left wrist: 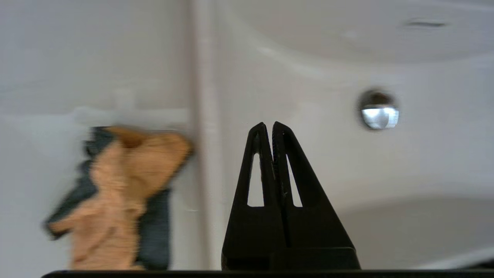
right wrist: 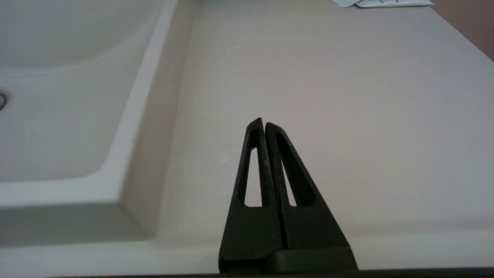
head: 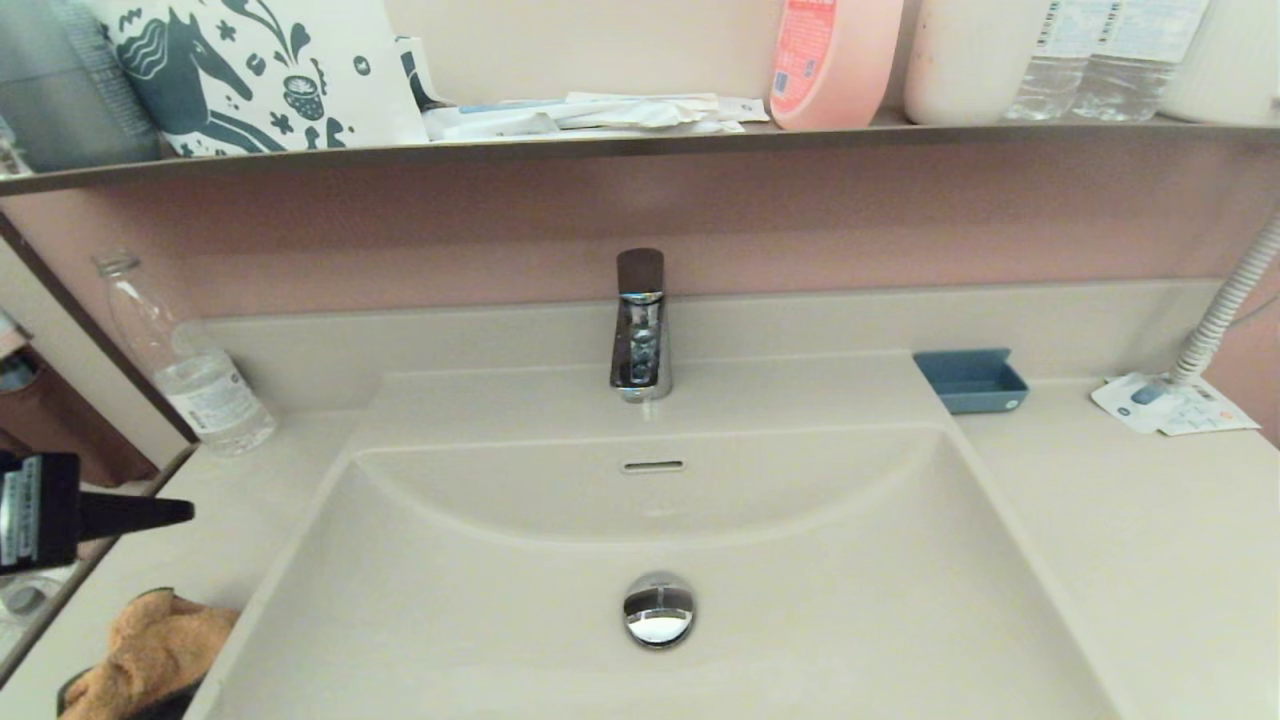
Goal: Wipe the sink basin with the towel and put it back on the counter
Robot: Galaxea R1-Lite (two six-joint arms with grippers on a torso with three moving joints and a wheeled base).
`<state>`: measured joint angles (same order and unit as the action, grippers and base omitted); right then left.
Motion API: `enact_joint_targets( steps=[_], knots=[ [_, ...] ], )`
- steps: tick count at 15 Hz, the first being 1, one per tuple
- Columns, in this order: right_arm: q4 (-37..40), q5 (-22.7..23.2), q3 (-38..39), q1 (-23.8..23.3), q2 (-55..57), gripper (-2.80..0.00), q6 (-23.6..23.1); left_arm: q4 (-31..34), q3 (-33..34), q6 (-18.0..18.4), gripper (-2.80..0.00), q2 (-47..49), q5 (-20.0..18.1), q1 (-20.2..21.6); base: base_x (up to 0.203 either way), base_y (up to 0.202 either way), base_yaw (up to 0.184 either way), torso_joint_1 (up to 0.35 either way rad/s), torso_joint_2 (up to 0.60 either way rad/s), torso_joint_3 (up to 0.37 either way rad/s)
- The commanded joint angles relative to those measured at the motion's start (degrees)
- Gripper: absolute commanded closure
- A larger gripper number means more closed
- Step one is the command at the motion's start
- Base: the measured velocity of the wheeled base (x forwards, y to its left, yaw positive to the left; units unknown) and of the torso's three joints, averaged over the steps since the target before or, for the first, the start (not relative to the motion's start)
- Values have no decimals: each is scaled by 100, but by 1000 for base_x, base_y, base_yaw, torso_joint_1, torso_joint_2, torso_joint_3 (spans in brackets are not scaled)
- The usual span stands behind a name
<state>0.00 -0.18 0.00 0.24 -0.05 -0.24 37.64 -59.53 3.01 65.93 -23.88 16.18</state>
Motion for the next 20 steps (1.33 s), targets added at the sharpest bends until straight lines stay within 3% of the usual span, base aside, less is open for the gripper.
enact_joint_targets(
  steps=[1, 6, 8, 10, 11, 13, 14, 16, 20],
  knots=[
    [0, 1, 0, 2, 5, 0, -2, 14, 16, -147, 0, -421, -79, -140, 0, 0, 0, 0, 0, 0],
    [0, 1, 0, 2, 5, 0, -2, -218, 707, -486, 0, -1986, -704, -288, 0, 0, 0, 0, 0, 0],
    [0, 1, 0, 2, 5, 0, -2, -210, 987, -566, 0, -2668, -1162, -322, 0, 0, 0, 0, 0, 0],
    [0, 1, 0, 2, 5, 0, -2, 208, 1075, -627, 0, -3255, -1458, -497, 0, 0, 0, 0, 0, 0],
    [0, 1, 0, 2, 5, 0, -2, 396, 1086, -642, 0, -3450, -1485, -805, 0, 0, 0, 0, 0, 0],
    [0, 1, 0, 2, 5, 0, -2, 645, 1096, -752, 0, -3813, -1204, -1445, 0, 0, 0, 0, 0, 0],
    [0, 1, 0, 2, 5, 0, -2, 685, 1155, -912, 0, -3954, -891, -1558, 0, 0, 0, 0, 0, 0],
    [0, 1, 0, 2, 5, 0, -2, 602, 1498, -1217, 0, -4275, -362, -1577, 0, 0, 0, 0, 0, 0],
    [0, 1, 0, 2, 5, 0, -2, 51, 2464, -1305, 0, -5225, 535, -1630, 0, 0, 0, 0, 0, 0]
  ],
)
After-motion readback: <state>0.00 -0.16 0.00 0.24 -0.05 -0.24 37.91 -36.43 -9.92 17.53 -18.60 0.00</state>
